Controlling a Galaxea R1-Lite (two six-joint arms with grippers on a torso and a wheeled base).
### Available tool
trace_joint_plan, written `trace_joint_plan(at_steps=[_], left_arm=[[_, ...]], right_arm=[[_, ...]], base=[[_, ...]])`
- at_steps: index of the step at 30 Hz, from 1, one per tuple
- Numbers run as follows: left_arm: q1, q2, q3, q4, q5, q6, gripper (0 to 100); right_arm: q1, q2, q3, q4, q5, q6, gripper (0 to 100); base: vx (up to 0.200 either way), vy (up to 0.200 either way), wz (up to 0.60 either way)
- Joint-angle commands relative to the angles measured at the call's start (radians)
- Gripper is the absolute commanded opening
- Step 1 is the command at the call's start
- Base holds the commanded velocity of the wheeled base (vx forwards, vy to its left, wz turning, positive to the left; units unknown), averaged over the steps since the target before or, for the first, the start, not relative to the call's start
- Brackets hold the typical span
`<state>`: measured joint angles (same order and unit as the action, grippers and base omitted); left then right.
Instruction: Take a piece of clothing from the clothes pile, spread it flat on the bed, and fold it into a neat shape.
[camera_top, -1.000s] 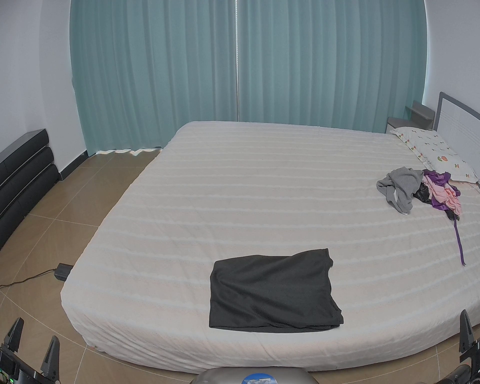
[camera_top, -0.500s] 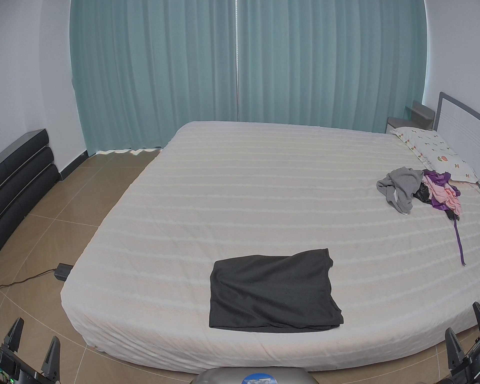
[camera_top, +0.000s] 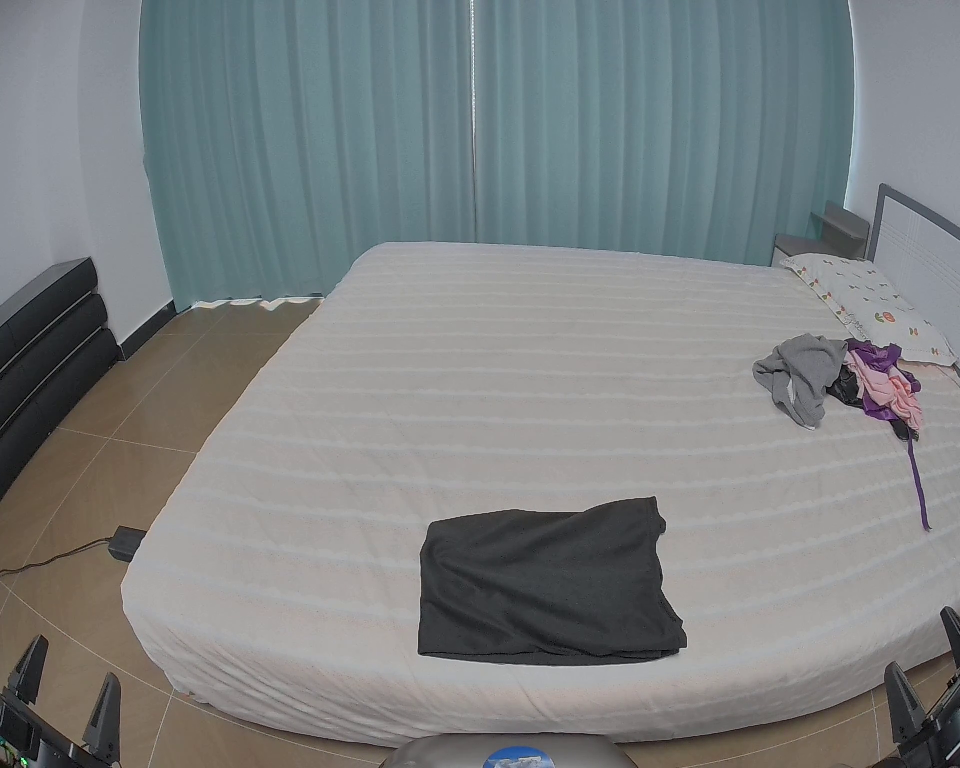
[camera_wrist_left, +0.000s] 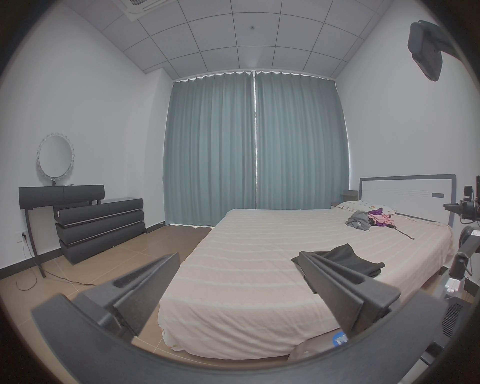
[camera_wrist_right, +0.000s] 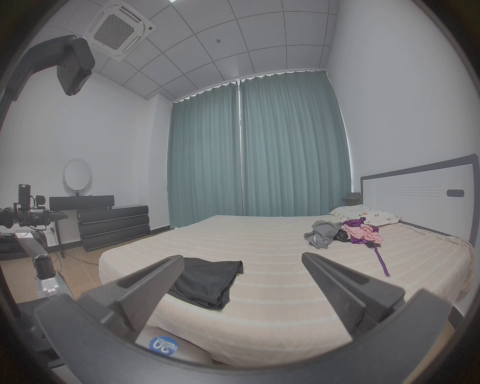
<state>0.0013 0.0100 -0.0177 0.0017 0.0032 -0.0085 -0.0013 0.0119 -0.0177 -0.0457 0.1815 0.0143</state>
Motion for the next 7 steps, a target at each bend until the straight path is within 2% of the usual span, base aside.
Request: trace_joint_plan(at_steps=[1,7], left_arm=[[0.000,-0.010,0.018,0.000,-0.002,0.004,100],[0.000,-0.010,0.018,0.000,0.003,-0.001,100]], right_arm=[[0.000,-0.009,0.013,-0.002,0.001,0.003,100],[0.000,-0.009,0.013,0.000,0.007,0.004,100]], base=[[0.000,0.000,0.00],[0.000,0.000,0.00]])
